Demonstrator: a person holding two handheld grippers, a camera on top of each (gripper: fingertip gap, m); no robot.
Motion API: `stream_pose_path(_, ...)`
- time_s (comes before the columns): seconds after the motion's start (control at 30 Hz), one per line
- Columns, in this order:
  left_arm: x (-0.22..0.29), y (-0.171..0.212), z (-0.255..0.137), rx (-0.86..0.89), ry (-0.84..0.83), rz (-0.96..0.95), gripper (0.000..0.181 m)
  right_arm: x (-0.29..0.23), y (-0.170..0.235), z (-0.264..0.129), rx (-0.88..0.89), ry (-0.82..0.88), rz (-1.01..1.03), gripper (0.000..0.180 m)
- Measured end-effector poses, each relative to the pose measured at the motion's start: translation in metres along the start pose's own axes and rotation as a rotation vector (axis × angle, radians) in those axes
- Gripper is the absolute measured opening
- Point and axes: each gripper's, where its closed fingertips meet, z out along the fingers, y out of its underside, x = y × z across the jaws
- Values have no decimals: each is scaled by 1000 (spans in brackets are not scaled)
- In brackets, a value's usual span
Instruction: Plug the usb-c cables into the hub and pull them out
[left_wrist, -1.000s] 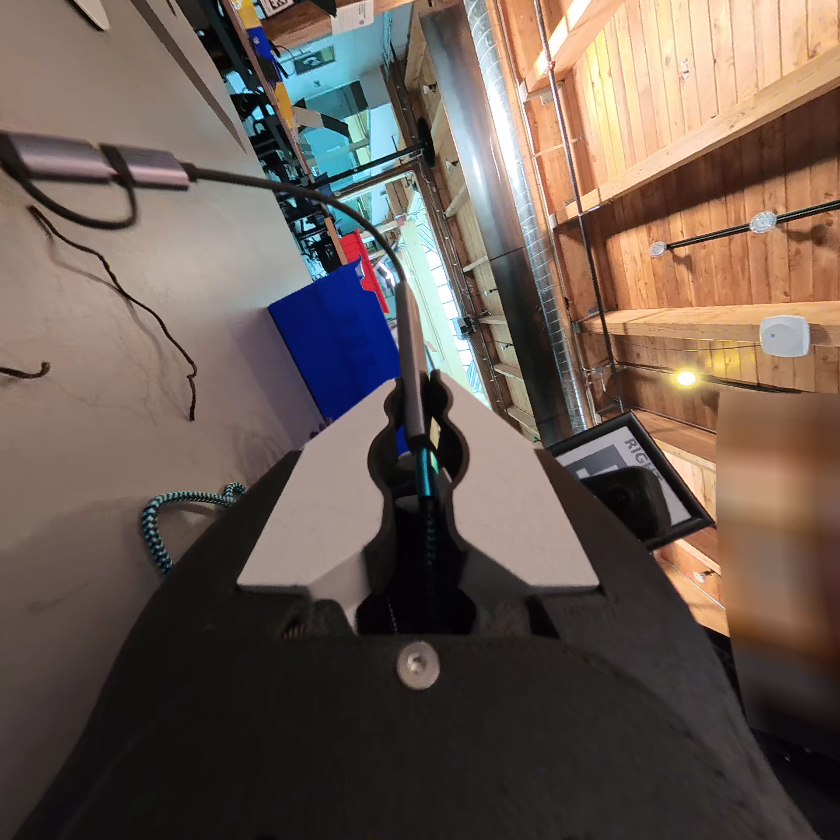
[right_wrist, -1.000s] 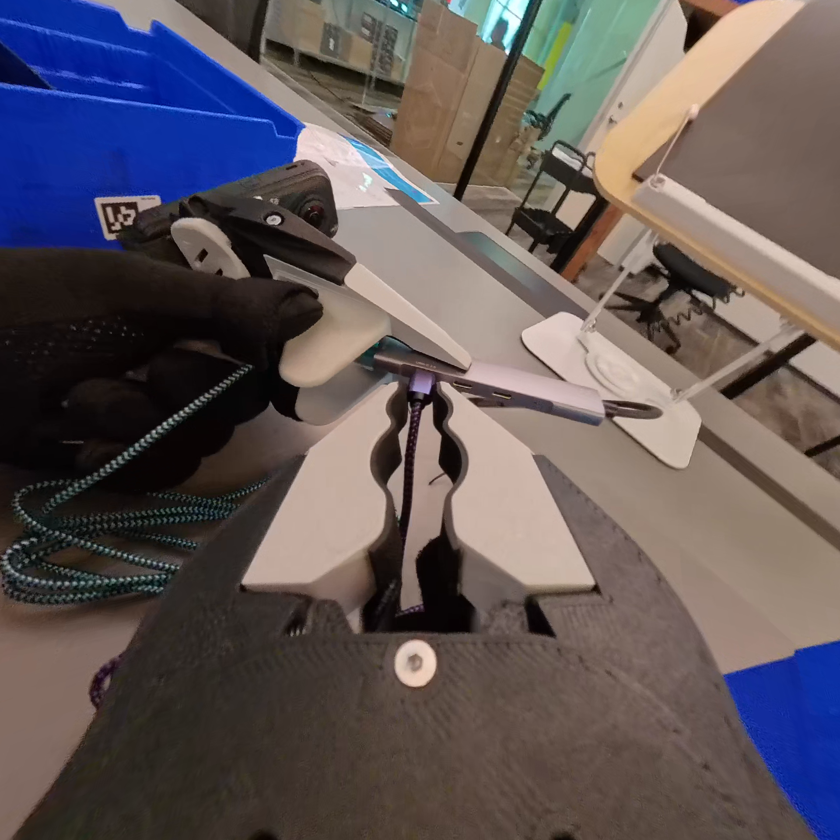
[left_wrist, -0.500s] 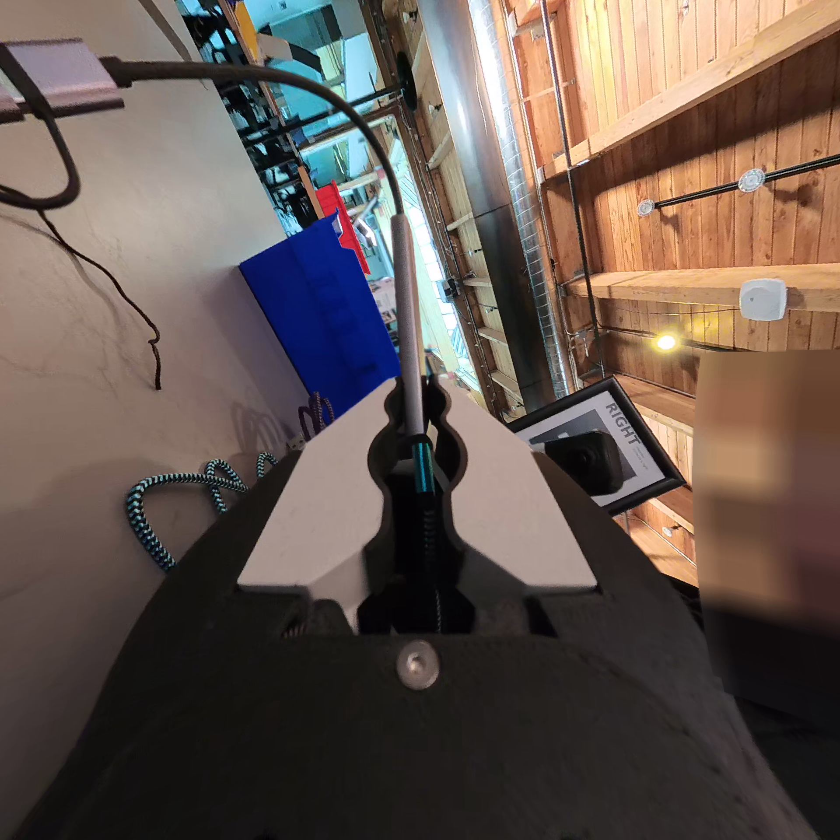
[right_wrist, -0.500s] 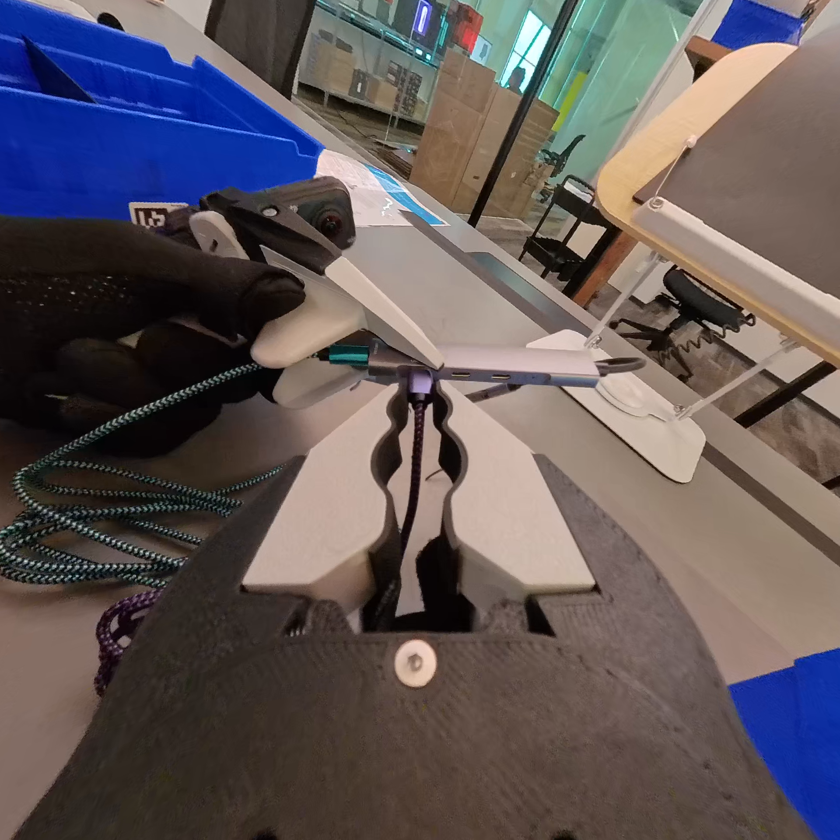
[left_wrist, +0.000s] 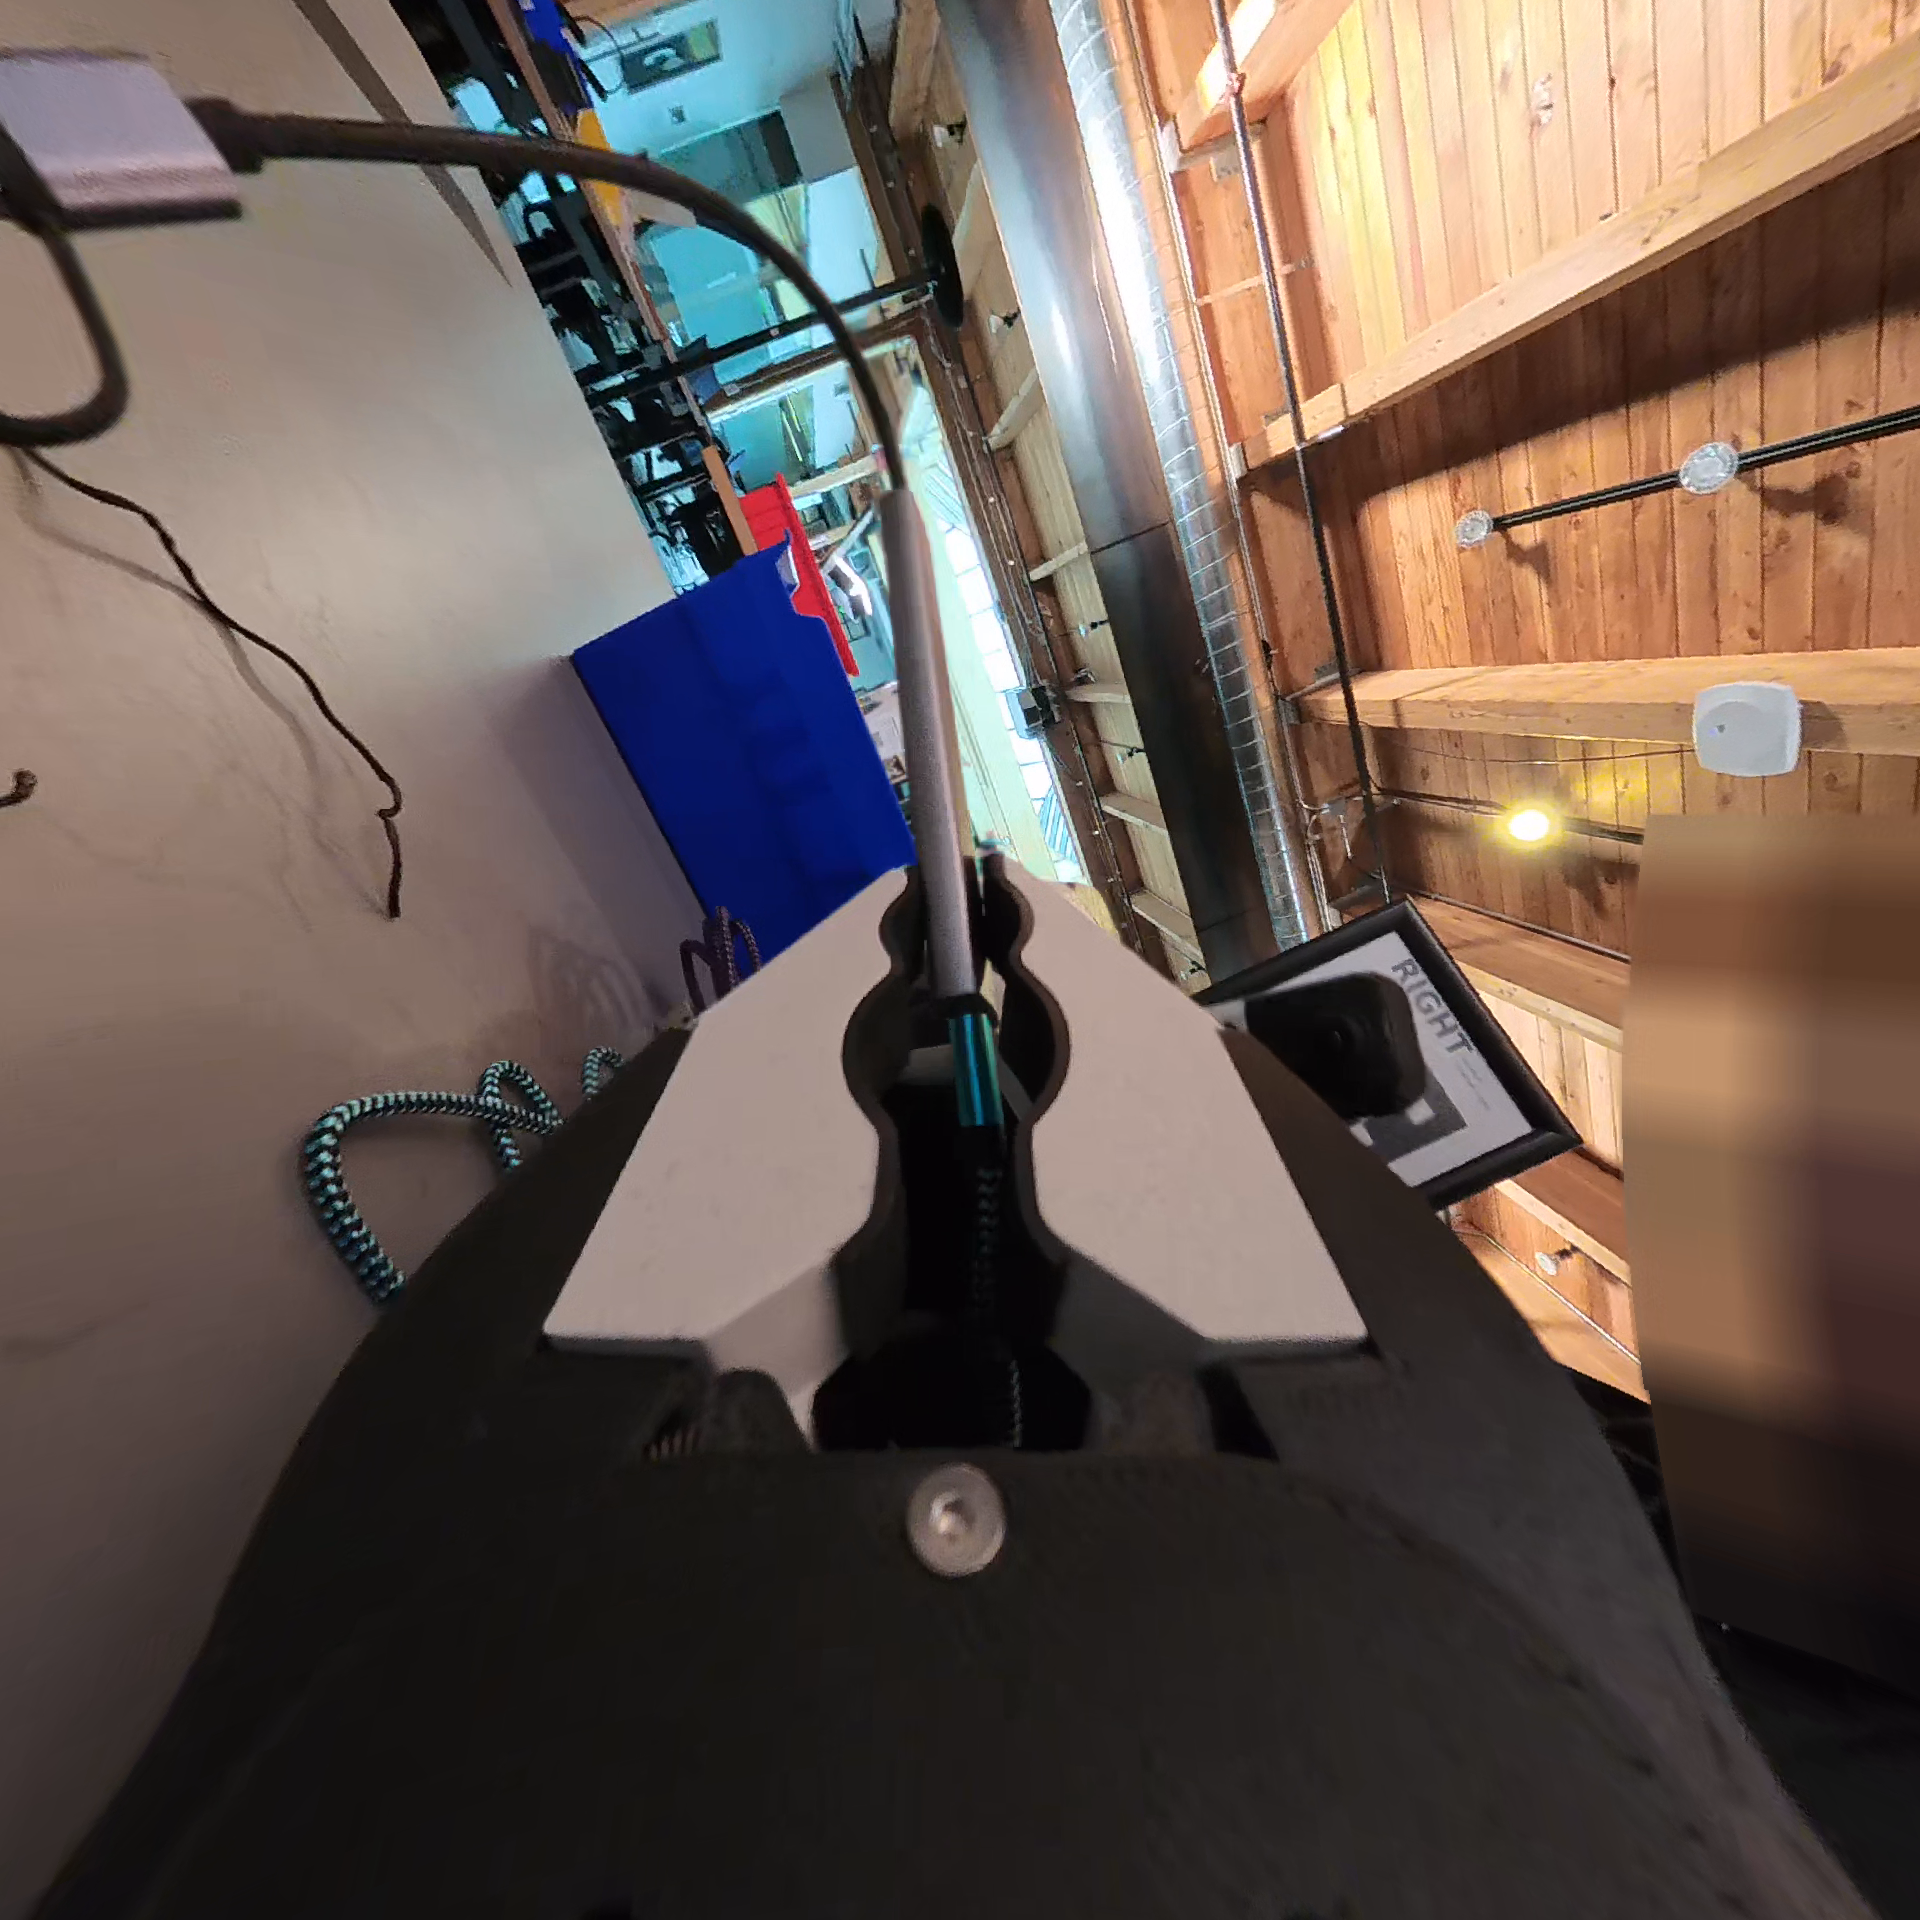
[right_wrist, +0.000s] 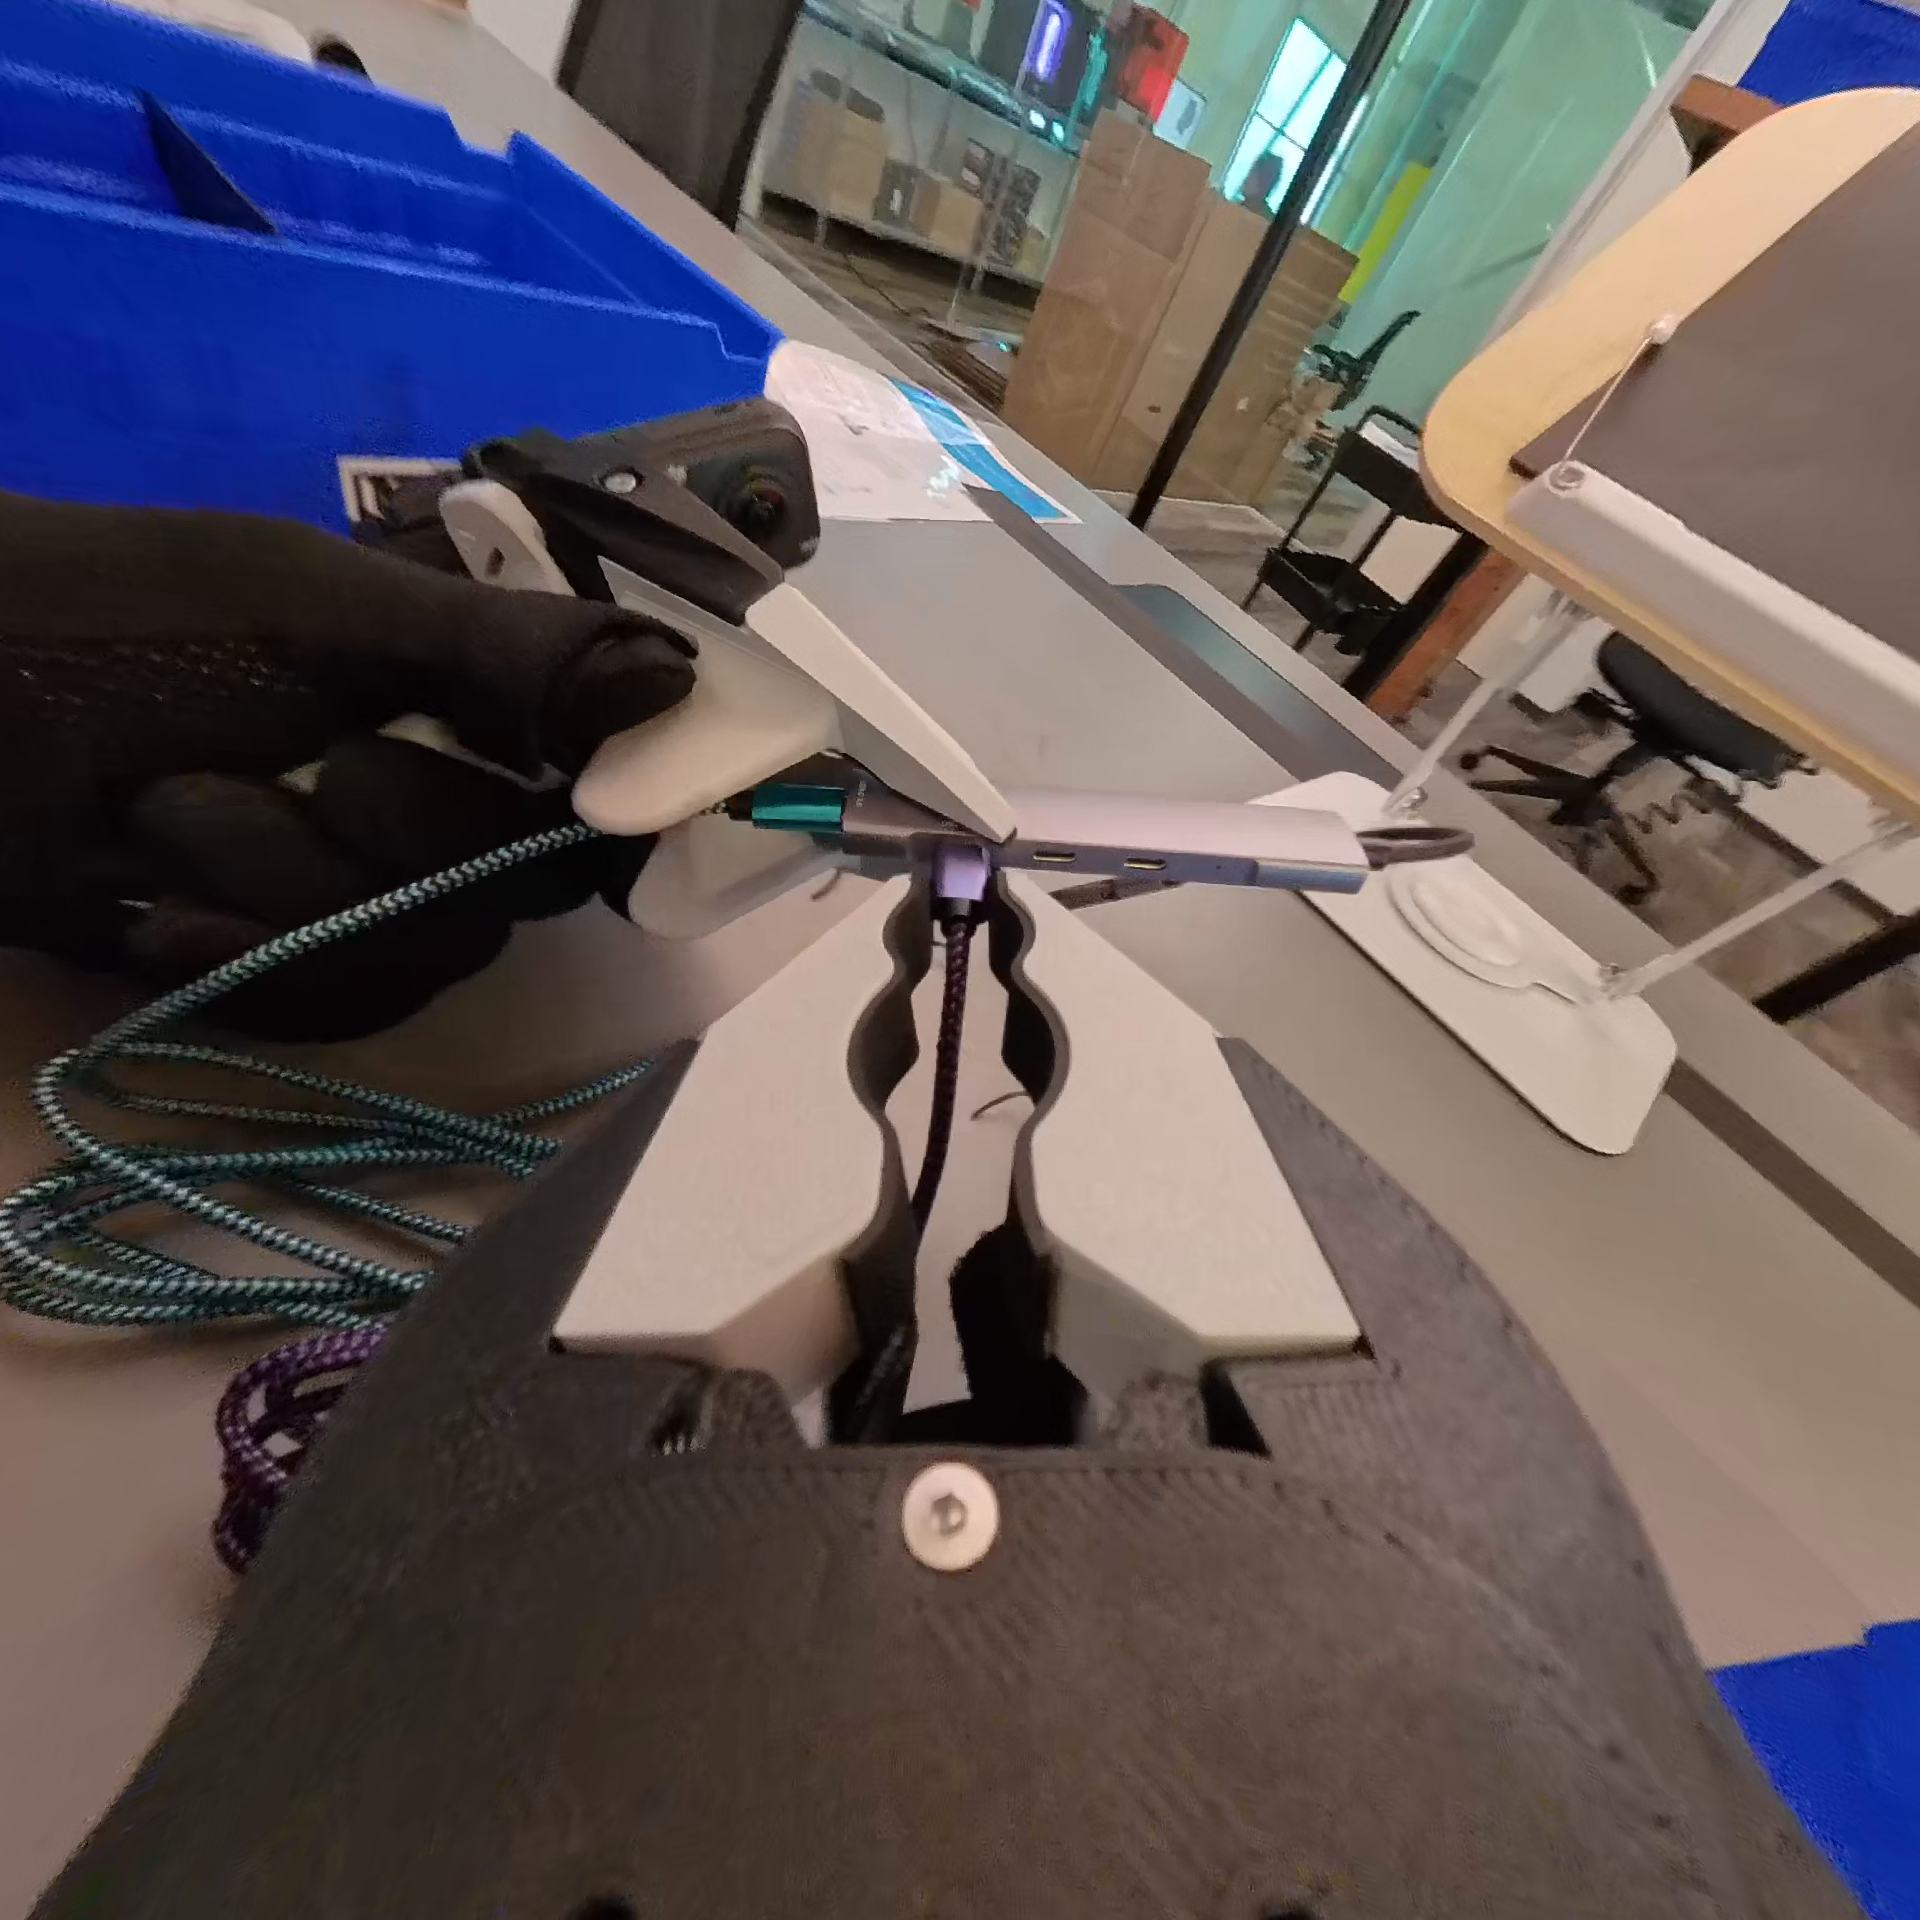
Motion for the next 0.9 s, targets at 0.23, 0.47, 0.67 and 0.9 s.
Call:
stream_pose_path(0.23, 4, -2, -6, 16, 31, -2, 13, -3, 0, -6, 30, -6, -17, 9)
stream_pose_path(0.47, 2, 5, -4, -34, 15, -26, 9, -4, 0, -9, 39, -22, -6, 9)
stream_pose_path(0.67, 0, 5, -3, -24, -1, -27, 10, -3, 1, -8, 16, -4, -26, 8)
stream_pose_path(0.9, -2, 0, -4, 4, -10, -32, 10, -2, 2, -3, -39, 19, -20, 9)
